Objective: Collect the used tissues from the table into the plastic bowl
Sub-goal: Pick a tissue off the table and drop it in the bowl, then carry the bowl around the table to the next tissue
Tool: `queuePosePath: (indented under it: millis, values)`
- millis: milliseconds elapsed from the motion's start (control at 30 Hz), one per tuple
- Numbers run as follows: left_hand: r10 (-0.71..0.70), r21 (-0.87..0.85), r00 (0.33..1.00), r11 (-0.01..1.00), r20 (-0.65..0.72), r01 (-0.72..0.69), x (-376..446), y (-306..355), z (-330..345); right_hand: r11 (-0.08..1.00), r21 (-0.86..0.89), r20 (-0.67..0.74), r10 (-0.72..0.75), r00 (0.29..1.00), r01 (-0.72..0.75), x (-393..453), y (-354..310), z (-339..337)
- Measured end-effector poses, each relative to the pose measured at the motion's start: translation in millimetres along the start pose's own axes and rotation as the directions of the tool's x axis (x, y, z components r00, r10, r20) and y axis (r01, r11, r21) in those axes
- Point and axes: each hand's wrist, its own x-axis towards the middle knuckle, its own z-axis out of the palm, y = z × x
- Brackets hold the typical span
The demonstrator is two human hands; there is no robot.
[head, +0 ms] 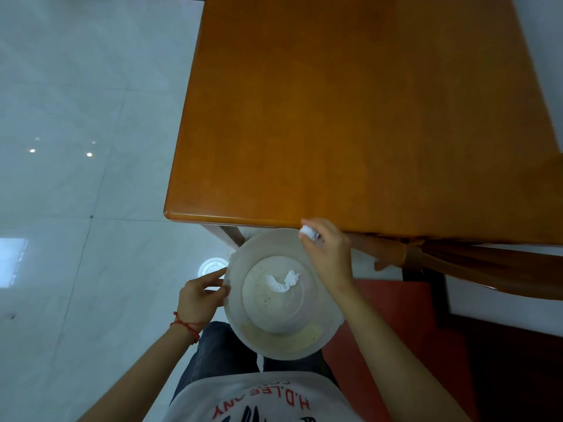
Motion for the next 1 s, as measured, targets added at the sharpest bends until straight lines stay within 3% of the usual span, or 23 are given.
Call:
queuePosePath:
  millis: [167, 267, 400, 567, 633, 1000]
  values:
    - [0.017, 0.010, 1.000, 1.000, -0.013, -0.016, -0.1, -1.0, 1.2, 0.987, -0.158, 0.278, 0.012, 0.961, 0.034, -54.1, 15.2, 3.5]
    - [0.024, -0.002, 0.999, 1.000, -0.023, -0.024, -1.8, -3.1, 0.6, 0.962, -0.262, 0.220, -0.016, 0.975, 0.074, -61.0, 25.1, -11.6]
    - [0.015, -0.033, 0.998, 0.999, -0.054, -0.017, -6.3, -11.3, -0.9, 0.946, -0.325, 0.086, 0.024, 0.996, 0.006, -66.8, 42.5, -32.5]
    - [-0.055, -0.132, 0.992, 0.990, -0.118, 0.039, -15.4, -30.9, -6.3, 0.937, -0.171, 0.174, 0.333, 0.927, -0.305, -74.9, 57.1, -34.4]
    - [-0.088, -0.183, 0.986, 0.981, -0.140, 0.061, -19.8, -41.3, -11.6, 0.919, -0.112, 0.217, 0.393, 0.894, -0.377, -75.7, 55.2, -25.1]
    - [-0.245, -0.336, 0.928, 0.931, -0.281, 0.144, -37.1, -110.9, -92.6, 0.961, -0.137, 0.352, 0.275, 0.895, -0.241, -67.1, -4.1, 69.5]
